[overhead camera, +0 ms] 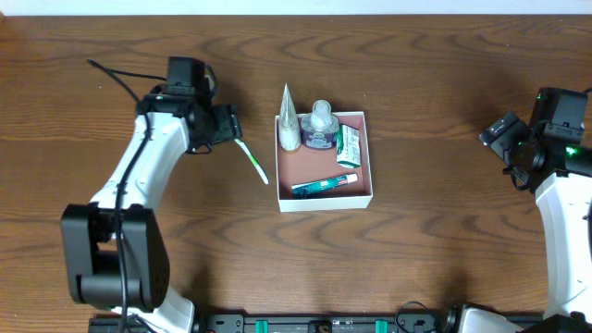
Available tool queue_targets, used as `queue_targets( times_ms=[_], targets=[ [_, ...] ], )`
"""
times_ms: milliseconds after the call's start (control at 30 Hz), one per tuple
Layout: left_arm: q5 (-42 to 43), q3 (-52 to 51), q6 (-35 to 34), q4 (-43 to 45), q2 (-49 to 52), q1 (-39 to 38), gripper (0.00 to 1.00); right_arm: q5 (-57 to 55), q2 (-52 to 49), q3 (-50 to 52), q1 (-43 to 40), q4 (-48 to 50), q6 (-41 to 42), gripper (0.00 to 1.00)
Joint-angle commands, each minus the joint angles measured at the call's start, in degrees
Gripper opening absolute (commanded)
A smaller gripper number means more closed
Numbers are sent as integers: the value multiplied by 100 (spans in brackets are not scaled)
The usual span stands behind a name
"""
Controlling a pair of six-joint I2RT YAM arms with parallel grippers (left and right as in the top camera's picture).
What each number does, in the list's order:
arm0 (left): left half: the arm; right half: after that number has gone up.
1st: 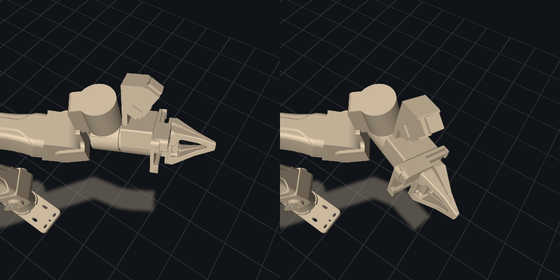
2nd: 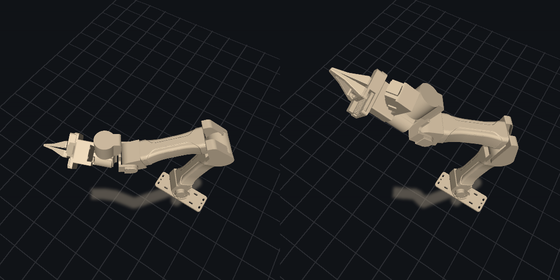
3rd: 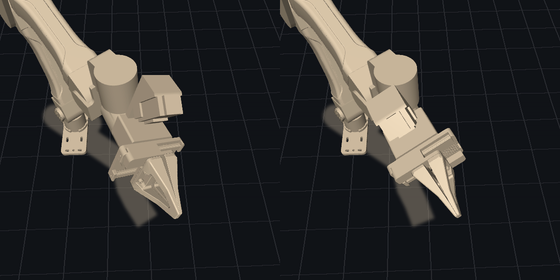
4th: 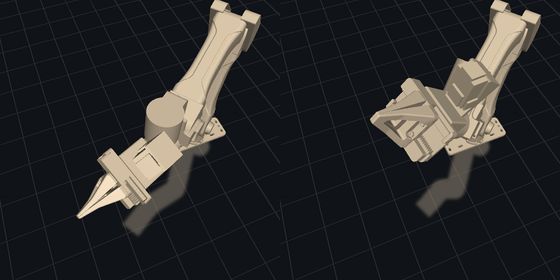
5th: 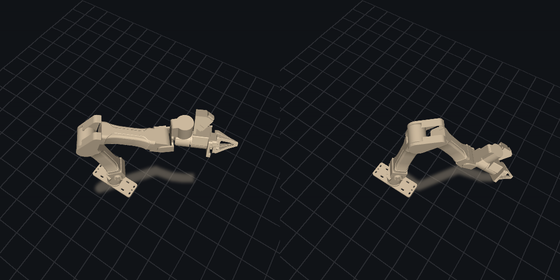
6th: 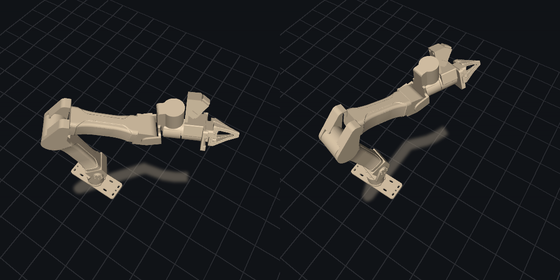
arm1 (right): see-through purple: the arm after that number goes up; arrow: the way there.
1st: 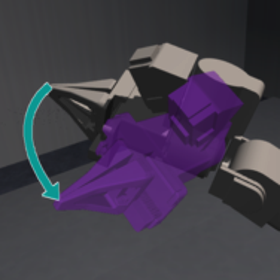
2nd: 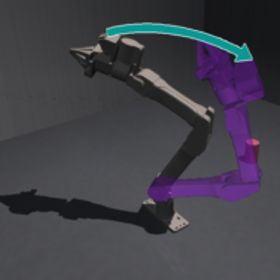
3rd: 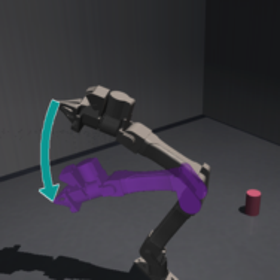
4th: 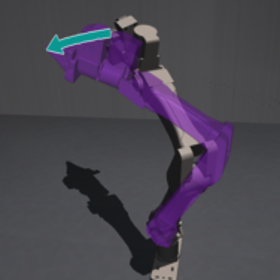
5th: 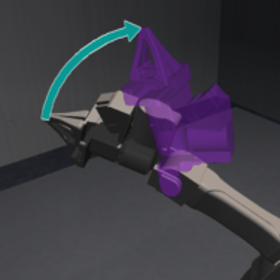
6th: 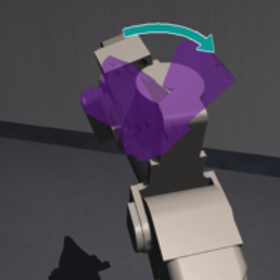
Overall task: Pack container
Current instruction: 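Move left gripper to the green toothbrush and grasp its handle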
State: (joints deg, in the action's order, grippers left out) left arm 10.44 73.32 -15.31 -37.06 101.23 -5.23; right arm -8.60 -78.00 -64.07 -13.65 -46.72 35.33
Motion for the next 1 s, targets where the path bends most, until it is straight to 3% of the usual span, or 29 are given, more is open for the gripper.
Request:
queue_targets(
  times_ms=[0,367,967],
  targets=[
    [-450,4,-157,9,236,-188,77,-61,-24,-68,-26,-4,-68,99],
    [-704,4,-557,33,730,-345,77,-61,-24,-68,-26,-4,-70,99],
    [-708,4,-557,197,1300,-601,77,-61,-24,-68,-26,-4,-68,99]
  ],
)
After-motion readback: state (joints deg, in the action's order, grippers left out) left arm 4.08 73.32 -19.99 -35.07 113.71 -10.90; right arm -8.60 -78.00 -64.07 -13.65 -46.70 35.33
